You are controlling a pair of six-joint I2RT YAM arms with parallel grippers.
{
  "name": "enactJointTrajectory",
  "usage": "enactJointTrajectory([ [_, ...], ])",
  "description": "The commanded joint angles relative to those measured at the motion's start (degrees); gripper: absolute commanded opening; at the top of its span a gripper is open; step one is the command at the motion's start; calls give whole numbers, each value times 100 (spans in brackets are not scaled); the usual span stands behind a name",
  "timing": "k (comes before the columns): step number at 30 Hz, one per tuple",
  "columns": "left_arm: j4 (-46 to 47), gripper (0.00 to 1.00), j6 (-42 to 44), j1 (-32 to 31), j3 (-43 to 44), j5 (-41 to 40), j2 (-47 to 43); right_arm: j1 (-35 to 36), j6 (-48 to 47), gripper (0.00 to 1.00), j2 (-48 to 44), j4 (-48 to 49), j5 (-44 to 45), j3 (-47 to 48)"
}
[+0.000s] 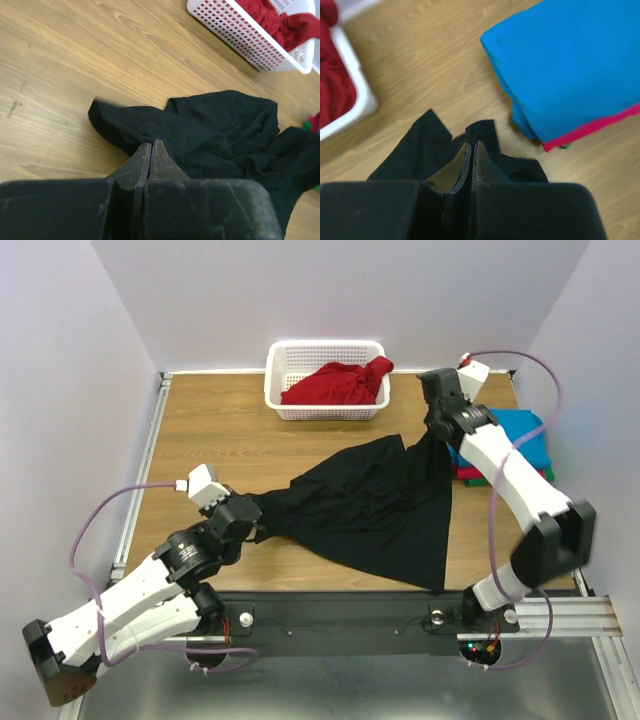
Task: Fold and stack the t-shirts
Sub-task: Flatten the tshirt out
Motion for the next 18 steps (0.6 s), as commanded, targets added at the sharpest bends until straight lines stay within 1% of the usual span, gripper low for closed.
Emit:
enactJointTrajectory([
  [1,756,0,-347,187,-489,180,-437,-477,-283,1,907,599,-711,779],
  [5,678,0,-592,222,-719,443,-280,-566,-784,1,1953,687,-1108,1884],
  [8,388,0,-795,231,-728,558,-200,-574,-977,1,2585,758,-1372,2369],
  [10,230,0,-953,231,-754,628,-235,-566,-1048,1,2815,758,-1424,2764],
  [12,151,0,-1041,231,-806,743,-384,-566,-1075,1,3062,758,-1373,2968],
  [13,115,0,-1111,231,-885,769,-446,-566,-1153,6,3132,758,-1355,3108],
  [15,185,0,-1112,231,-999,874,-665,-566,-1250,21,3238,749,-1433,3197],
  [16,246,0,-1146,231,-1139,901,-727,-566,-1320,41,3204,732,-1564,3067],
  [17,273,0,-1147,231,-1210,997,-806,-566,-1269,54,3108,714,-1583,2909],
  [18,343,0,-1173,231,-1315,1041,-833,-566,-1207,76,2767,714,-1583,2663],
])
